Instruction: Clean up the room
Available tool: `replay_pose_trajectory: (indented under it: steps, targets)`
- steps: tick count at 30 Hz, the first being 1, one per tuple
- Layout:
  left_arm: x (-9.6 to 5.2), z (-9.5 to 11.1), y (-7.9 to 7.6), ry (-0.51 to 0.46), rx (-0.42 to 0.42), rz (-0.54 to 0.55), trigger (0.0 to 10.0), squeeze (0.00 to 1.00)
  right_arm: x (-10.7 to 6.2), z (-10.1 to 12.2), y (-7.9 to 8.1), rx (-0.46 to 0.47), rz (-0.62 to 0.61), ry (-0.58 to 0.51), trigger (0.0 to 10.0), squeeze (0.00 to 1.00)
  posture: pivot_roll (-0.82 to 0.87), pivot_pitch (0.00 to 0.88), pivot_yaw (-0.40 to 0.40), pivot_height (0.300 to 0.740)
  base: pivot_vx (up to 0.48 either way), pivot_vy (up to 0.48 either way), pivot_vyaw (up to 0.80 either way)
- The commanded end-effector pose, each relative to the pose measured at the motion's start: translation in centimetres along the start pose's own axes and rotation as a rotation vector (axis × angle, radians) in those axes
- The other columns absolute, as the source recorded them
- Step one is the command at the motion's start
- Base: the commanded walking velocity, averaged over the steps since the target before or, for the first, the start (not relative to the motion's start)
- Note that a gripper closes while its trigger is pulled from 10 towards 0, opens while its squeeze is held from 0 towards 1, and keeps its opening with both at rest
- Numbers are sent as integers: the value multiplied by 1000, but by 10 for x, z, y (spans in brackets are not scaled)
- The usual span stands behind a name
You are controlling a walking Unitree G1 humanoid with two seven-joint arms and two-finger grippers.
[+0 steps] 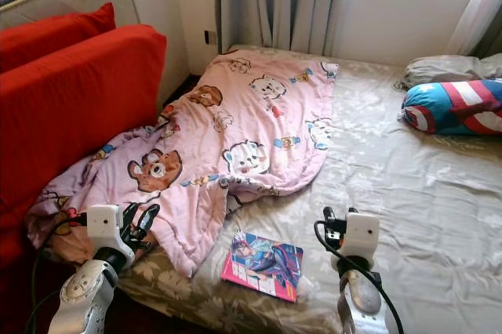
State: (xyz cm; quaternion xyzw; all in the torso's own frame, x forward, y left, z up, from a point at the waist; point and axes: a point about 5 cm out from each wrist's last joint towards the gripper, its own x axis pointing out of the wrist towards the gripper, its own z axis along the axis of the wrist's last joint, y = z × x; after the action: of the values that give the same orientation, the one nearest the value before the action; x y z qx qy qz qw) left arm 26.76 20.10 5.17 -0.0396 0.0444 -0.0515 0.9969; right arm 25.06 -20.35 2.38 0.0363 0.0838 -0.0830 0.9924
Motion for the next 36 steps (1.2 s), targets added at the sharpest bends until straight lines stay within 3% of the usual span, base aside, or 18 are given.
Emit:
replay_pose_trajectory:
  steps: [1,17,36]
  targets:
    - [-1,3,3,-10,-5,10,10000,0,-1,4,-4,25,-34,-24,10000,0,-50,43,-29,671,0,0,0]
    - [-2,2,2,1,-7,8,10000,0,1,-4,7,18,13,45,10000,0,-47,40,-25,661,0,0,0]
    - [-1,0,-1,18,2,0,10000,0,-2,-4,13,22,54,26,10000,0,-41,41,-23,651,0,0,0]
